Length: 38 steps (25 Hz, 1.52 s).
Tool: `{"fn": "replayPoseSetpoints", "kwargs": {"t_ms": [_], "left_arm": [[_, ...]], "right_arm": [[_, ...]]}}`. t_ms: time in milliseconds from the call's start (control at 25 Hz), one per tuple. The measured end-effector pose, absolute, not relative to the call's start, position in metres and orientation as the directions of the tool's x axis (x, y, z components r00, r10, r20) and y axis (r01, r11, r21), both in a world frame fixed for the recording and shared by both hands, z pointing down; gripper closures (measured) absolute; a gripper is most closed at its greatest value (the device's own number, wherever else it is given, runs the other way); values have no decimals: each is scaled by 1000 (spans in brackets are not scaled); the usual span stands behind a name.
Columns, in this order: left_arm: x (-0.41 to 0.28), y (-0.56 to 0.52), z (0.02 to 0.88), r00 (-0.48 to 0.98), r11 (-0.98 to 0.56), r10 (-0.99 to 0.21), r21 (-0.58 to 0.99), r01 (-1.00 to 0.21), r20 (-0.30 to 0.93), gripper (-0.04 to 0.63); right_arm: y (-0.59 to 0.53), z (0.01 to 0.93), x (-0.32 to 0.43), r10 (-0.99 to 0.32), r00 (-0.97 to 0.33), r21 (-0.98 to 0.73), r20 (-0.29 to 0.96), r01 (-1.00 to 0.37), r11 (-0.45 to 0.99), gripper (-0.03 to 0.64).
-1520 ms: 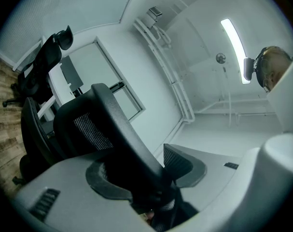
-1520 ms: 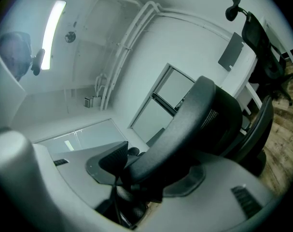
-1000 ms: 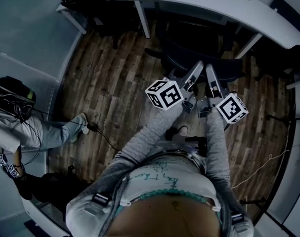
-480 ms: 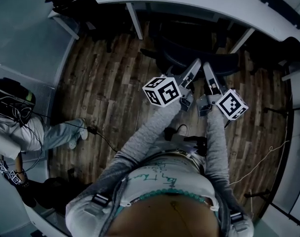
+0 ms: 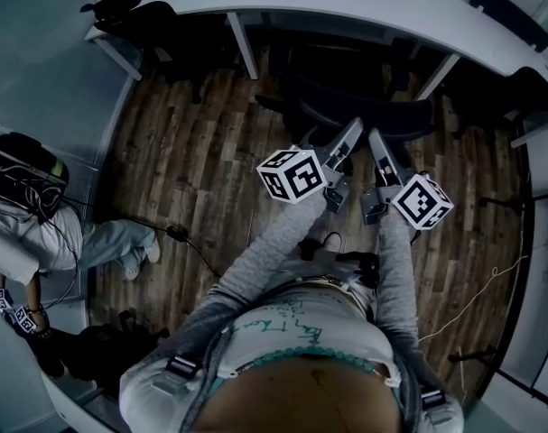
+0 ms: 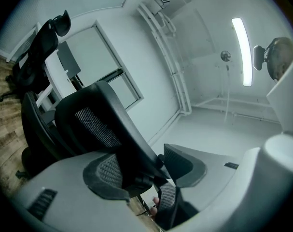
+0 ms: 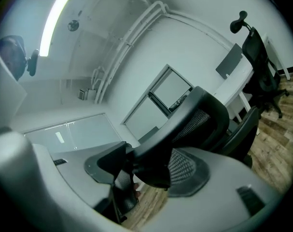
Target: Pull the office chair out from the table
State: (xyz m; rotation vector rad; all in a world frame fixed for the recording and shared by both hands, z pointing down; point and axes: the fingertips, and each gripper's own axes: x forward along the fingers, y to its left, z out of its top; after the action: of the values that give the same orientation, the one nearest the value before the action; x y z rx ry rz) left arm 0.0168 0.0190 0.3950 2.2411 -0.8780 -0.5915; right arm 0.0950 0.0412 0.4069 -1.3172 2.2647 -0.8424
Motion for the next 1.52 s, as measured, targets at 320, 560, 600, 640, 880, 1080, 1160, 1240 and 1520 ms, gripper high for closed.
{"fn": "replayPoseSetpoints", "kwargs": {"t_ms": [320,560,600,640,880,1080,1160,1240,1520], "left_arm": [[7,42,395,676,-580,-719,677,-453,-164,365],[-1,57,394,691,-605,-711,615,-505,-131,377],[-2,60,394,697,-614,-705,602,-510,-128,397],[-2,63,394,704,-625,-698,589,-513,-127,420],[-3,83,391,739,-680,-662,512,-524,-122,518],[2,100,393,763,-712,-636,470,-522,-114,557],[5,103,395,771,-719,-629,452,-529,-99,568],[9,105,398,778,-721,-623,445,-531,-81,580],[22,108,402,787,-724,-615,431,-538,-51,584]], "right_arm": [[62,403,96,-885,-465,-581,-1,-720,379,364],[72,398,91,-897,-441,-561,-8,-741,369,437],[74,397,90,-901,-433,-554,-6,-749,364,469],[76,397,89,-904,-428,-547,-4,-756,360,493],[98,401,80,-914,-405,-476,20,-808,348,572],[116,409,81,-924,-382,-446,29,-832,330,584],[119,414,78,-918,-393,-431,60,-839,331,586],[119,416,76,-913,-399,-419,88,-846,330,588],[123,413,81,-909,-404,-352,106,-870,345,591]]}}
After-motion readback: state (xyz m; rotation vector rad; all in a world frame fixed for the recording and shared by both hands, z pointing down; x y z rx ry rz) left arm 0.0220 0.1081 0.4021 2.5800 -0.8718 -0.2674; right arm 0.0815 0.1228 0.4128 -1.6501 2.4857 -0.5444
